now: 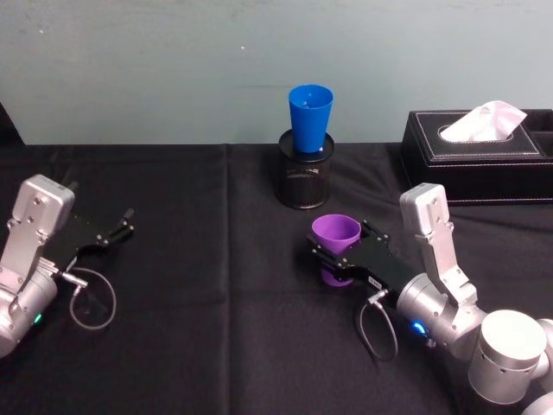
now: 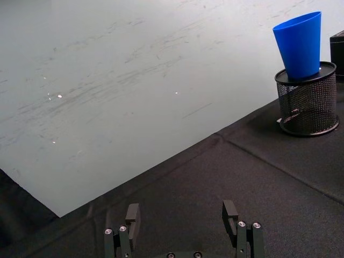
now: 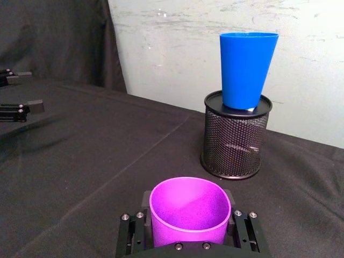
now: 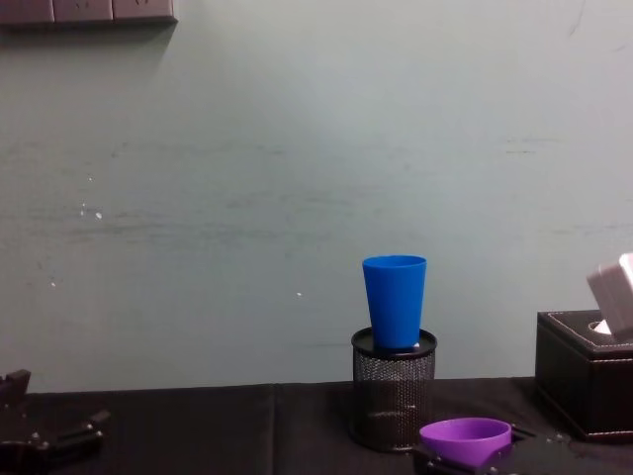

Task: Pick up one cup with a gripper and tap it against the other cup.

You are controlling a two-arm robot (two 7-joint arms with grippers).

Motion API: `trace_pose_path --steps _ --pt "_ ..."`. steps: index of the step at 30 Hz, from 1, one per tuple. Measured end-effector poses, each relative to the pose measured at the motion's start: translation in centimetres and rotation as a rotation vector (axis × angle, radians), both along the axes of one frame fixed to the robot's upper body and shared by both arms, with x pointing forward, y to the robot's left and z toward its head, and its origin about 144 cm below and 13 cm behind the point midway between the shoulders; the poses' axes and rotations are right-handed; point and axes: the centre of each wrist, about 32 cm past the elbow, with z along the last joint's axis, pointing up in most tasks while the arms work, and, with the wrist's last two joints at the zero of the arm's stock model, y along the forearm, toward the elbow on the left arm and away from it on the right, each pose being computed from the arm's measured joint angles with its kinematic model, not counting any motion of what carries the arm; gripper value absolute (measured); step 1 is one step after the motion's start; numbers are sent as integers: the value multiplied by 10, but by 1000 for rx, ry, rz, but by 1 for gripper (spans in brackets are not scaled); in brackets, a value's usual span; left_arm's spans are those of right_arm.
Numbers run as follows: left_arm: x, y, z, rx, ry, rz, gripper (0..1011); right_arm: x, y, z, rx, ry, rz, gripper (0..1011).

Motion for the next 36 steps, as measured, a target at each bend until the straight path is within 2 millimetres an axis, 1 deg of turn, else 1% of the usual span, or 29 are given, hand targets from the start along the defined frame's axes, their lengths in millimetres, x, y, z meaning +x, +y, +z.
trace_pose_path --steps 2,3,4,7,9,10,12,17,20,26,30,36 --pt "0 0 0 0 0 0 1000 1 0 -1 1 3 1 758" --pt "0 0 0 0 0 0 1000 1 0 -1 1 5 1 799" --pt "0 0 0 0 0 0 1000 1 1 -1 1 7 1 799" --pt "0 0 0 0 0 0 1000 1 1 1 2 7 -1 894" --pt "0 0 0 0 0 0 1000 0 1 3 6 1 0 928" --pt "0 0 0 0 0 0 1000 0 2 6 10 -2 0 972" --pt "0 0 0 0 0 0 1000 0 2 9 15 -4 -1 999" --pt "0 0 0 0 0 0 1000 -2 4 21 26 -10 -12 1003" --pt "0 0 0 0 0 0 1000 -4 4 31 34 -25 -21 1002" --pt "0 0 0 0 0 0 1000 -5 3 43 41 -53 -50 1003" --pt "0 0 0 0 0 0 1000 -4 0 46 39 -63 -80 1003" --pt "0 0 0 0 0 0 1000 0 -8 47 7 -84 -171 1003"
